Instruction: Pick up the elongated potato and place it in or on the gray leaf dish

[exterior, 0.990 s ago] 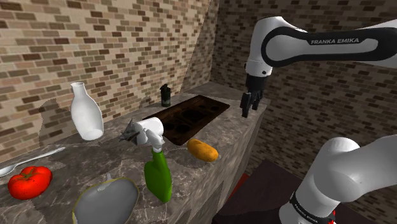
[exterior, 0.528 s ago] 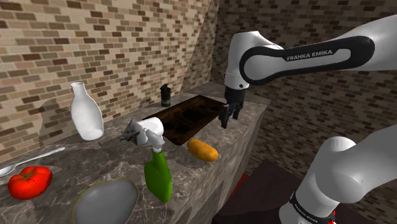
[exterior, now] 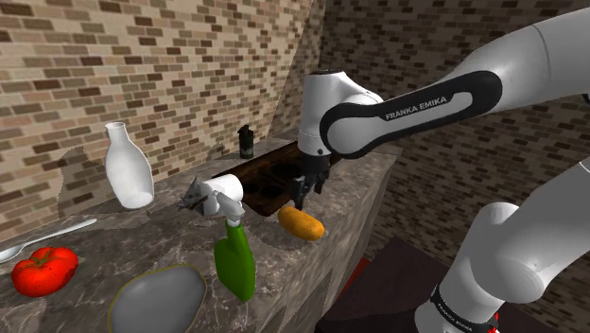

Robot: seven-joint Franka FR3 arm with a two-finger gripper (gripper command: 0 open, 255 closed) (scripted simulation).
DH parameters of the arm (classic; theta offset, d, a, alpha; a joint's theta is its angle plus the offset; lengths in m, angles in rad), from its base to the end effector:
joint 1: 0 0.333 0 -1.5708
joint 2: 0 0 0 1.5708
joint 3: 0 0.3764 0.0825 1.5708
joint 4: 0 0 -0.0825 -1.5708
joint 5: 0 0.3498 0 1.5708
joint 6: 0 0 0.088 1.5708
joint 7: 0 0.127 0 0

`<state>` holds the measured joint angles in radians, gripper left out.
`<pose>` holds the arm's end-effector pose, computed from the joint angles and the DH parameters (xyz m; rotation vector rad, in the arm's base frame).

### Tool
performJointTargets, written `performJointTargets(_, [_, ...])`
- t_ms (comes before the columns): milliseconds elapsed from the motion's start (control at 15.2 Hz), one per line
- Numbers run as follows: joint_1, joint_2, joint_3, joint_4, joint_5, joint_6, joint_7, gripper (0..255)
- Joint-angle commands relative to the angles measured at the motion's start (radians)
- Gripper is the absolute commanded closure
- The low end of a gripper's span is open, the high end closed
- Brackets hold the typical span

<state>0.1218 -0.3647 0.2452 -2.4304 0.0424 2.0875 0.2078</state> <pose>0.3531 0.1471 0.4909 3.0912 0.1910 0.0401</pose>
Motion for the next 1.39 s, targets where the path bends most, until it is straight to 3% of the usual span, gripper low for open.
performJointTargets(0, [0.005, 0.065, 0.032, 0.026, -0.014, 0.049, 0.039, 0])
performJointTargets(594, [0.004, 0.174, 0.064, 0.002, -0.051, 0.186, 0.089, 0])
performJointTargets(1122, [0.004, 0.179, 0.064, -0.002, -0.053, 0.194, 0.090, 0])
performJointTargets(1188, [0.004, 0.179, 0.064, -0.002, -0.053, 0.194, 0.090, 255])
performJointTargets(1320, [0.004, 0.179, 0.064, -0.002, -0.053, 0.194, 0.091, 255])
